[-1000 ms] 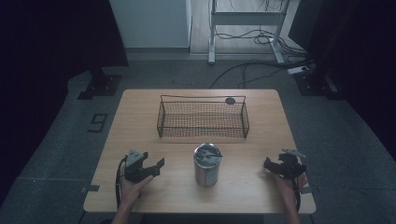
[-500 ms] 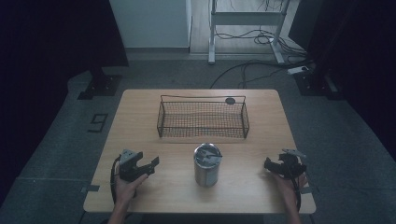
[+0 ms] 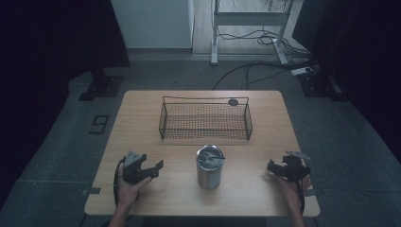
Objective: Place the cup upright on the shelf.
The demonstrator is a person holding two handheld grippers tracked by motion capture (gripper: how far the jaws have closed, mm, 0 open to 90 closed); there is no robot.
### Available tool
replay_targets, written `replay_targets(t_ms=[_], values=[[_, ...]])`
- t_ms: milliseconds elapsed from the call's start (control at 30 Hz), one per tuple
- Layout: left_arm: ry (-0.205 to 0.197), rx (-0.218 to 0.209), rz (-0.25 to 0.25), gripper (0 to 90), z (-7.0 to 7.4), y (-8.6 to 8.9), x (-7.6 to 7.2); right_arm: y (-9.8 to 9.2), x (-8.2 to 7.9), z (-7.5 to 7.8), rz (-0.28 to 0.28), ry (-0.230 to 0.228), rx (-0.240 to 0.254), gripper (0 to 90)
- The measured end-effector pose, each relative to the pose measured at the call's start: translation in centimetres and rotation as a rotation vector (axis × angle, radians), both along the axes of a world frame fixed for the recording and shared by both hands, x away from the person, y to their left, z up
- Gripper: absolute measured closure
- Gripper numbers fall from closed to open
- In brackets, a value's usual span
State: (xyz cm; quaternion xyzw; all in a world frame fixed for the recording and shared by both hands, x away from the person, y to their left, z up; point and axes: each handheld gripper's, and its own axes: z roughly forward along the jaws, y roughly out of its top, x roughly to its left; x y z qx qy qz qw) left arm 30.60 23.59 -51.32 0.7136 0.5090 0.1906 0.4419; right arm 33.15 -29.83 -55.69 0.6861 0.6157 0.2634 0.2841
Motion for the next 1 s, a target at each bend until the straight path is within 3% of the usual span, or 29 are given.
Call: replay_targets(t_ms=[333,733,1000], values=[[0.013,0.032,0.010,16.9,0.4,-1.3,-0.3,0.0,0.0,0.0,0.002,-0.002,-0.001,0.5],[-0.045,-0.029,-0.072,15.0,3.8,-2.2,-1.5,0.0,0.0,0.0,0.003,-0.001,0.000,0.4],[-0.062,-0.020,-0.120,14.8,5.3,-3.5,-2.0,0.0,0.0,0.0,0.003,-0.001,-0.001,0.5]])
